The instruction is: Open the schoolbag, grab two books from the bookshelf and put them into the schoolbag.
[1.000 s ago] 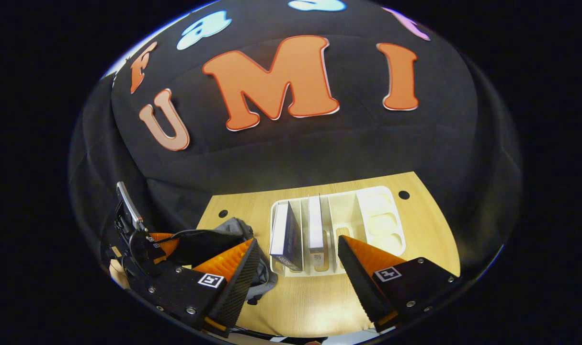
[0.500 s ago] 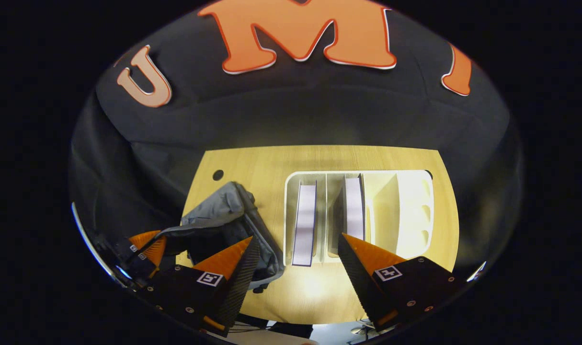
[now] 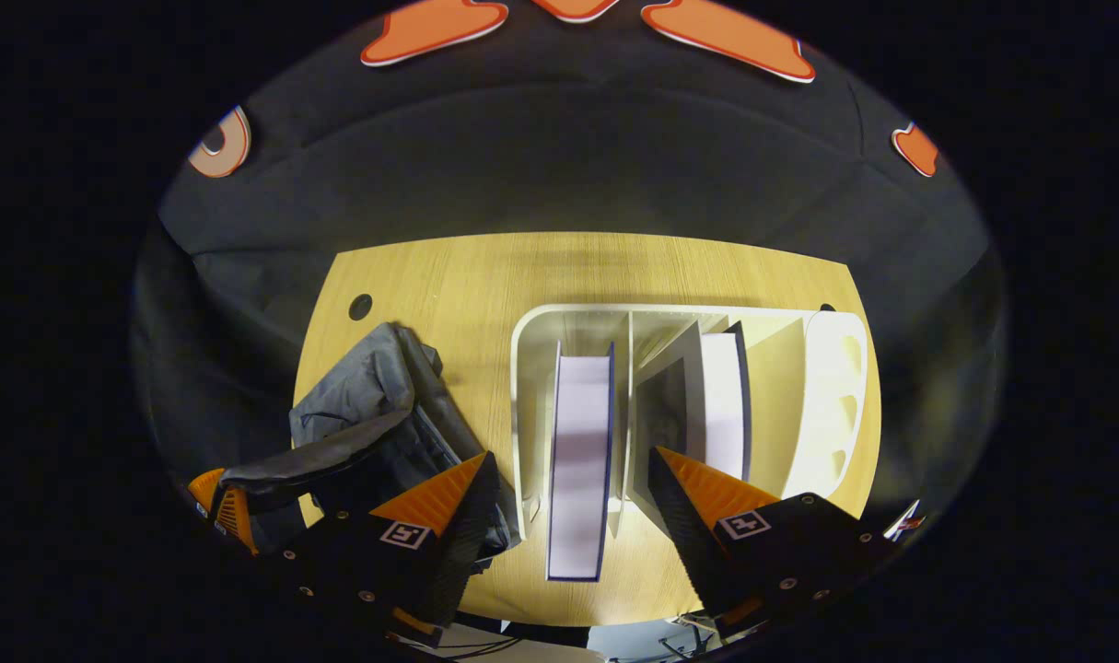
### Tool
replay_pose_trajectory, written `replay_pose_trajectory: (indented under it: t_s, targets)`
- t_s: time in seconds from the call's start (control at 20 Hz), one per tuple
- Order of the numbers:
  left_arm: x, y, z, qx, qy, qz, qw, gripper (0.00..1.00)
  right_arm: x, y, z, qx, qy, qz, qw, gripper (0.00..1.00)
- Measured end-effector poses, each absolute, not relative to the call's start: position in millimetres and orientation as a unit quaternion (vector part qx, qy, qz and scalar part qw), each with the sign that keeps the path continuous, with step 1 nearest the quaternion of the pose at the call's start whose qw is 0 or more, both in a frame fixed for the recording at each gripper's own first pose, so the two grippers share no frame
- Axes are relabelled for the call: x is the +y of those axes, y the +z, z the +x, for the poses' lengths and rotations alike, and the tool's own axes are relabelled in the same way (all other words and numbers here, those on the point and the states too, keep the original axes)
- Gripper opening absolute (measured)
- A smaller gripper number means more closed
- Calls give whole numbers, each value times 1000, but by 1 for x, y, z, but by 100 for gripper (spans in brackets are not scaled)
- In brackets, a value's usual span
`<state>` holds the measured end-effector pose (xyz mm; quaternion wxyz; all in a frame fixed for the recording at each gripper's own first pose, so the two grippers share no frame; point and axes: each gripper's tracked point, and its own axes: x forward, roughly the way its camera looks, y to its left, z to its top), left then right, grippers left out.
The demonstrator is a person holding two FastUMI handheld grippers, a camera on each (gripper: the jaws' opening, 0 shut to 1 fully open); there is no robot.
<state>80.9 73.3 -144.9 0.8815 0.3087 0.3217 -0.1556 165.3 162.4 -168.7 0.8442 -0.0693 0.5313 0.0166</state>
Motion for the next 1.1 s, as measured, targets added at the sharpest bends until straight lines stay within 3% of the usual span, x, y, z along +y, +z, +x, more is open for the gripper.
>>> replay_pose_trajectory:
  t_s: [0.1, 0.15, 0.2, 0.25, 0.3, 0.35, 0.6, 0.65, 0.7, 1.0, 1.05, 1.1]
  targets:
    - [73, -147, 82, 324, -156, 308, 881, 1, 169, -182, 170, 539, 15, -64, 840, 86]
    - [74, -147, 82, 324, -155, 308, 881, 0, 167, -187, 172, 539, 10, -64, 840, 68]
    - [74, -146, 83, 324, -154, 309, 881, 1, 164, -191, 177, 538, 5, -65, 840, 73]
    - [73, -146, 84, 325, -153, 308, 881, 1, 160, -193, 180, 538, -1, -64, 840, 52]
    - [75, -145, 83, 325, -152, 306, 882, 1, 158, -196, 182, 539, -9, -59, 840, 53]
    - [74, -146, 82, 326, -151, 305, 882, 0, 160, -194, 183, 535, -10, -53, 843, 40]
    - [77, -150, 83, 328, -152, 303, 882, 1, 168, -166, 177, 515, -4, -36, 856, 36]
    - [77, -150, 83, 328, -153, 303, 881, 1, 167, -155, 175, 503, -5, -41, 863, 46]
    - [78, -150, 82, 330, -153, 303, 881, 1, 166, -144, 173, 492, -3, -51, 869, 35]
    - [78, -151, 80, 329, -160, 304, 880, 1, 169, -74, 142, 447, 6, -35, 894, 34]
    - [78, -150, 80, 329, -160, 304, 879, 1, 168, -61, 135, 439, 6, -29, 898, 23]
    - [77, -151, 81, 328, -159, 305, 880, 0, 167, -47, 127, 431, 7, -20, 902, 33]
